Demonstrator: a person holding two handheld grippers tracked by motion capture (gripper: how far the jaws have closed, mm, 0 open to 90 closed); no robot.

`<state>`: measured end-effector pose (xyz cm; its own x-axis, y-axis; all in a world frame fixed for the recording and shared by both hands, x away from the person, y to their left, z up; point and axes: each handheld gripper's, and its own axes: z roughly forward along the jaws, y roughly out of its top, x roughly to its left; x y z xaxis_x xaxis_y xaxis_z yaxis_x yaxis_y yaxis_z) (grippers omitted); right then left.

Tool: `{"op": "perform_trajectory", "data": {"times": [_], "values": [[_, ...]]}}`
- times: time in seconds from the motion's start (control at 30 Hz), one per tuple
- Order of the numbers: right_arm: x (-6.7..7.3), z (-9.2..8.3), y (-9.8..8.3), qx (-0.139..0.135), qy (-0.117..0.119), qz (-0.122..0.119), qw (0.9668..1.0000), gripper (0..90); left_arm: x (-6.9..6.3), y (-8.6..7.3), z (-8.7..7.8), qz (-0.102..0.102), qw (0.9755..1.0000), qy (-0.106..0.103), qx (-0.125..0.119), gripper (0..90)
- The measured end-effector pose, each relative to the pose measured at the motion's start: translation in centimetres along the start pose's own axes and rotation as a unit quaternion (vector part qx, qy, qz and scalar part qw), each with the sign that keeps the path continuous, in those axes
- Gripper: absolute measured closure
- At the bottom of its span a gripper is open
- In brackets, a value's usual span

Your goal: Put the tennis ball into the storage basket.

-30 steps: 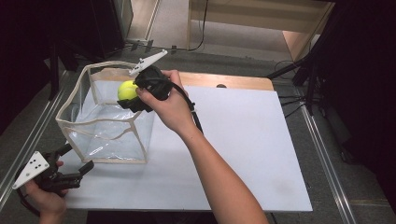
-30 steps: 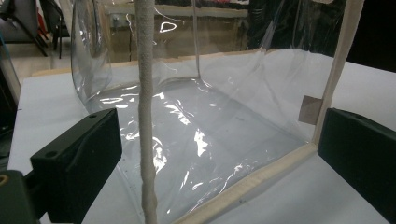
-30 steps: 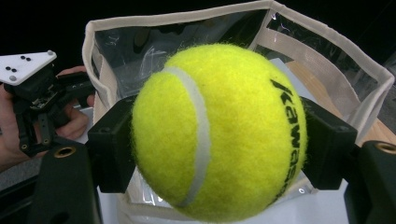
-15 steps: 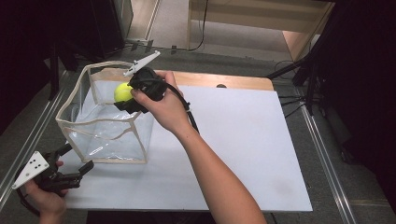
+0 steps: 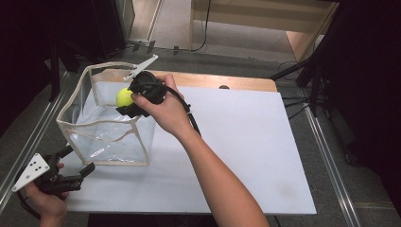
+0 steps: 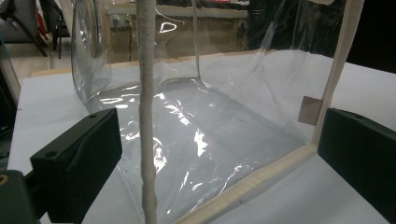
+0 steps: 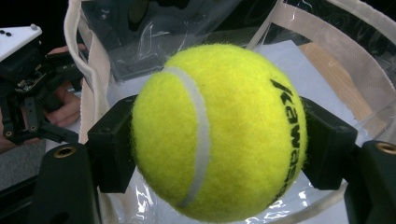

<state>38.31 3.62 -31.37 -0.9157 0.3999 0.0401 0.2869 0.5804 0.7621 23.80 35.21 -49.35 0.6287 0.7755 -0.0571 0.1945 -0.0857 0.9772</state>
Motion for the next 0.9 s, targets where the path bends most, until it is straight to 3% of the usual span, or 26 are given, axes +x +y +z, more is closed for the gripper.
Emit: {"op": "perform_trajectory", "data": {"times": [0.43,0.53,0.63,0.83,0.9], "values": [[0.1,0.1,-0.7,0.021,0.002,-0.008,0.9998,23.5,0.0,0.0,0.0,0.000,1.0000,0.001,0.001,0.1],[0.3,-0.1,-0.9,0.020,-0.008,-0.008,0.9997,22.4,0.0,0.0,0.0,0.001,1.0000,0.001,0.001,0.1],[0.3,-0.4,-0.9,0.010,-0.005,0.001,0.9999,16.8,0.0,0.0,0.0,0.000,1.0000,0.000,0.000,0.1],[0.5,-1.6,-0.9,-0.011,-0.016,0.003,0.9998,15.3,0.0,0.0,0.0,0.001,1.0000,0.001,0.001,0.1],[0.6,-2.0,-1.0,-0.018,-0.017,0.002,0.9997,10.0,0.0,0.0,0.0,0.001,1.0000,0.001,0.001,0.1]]}}
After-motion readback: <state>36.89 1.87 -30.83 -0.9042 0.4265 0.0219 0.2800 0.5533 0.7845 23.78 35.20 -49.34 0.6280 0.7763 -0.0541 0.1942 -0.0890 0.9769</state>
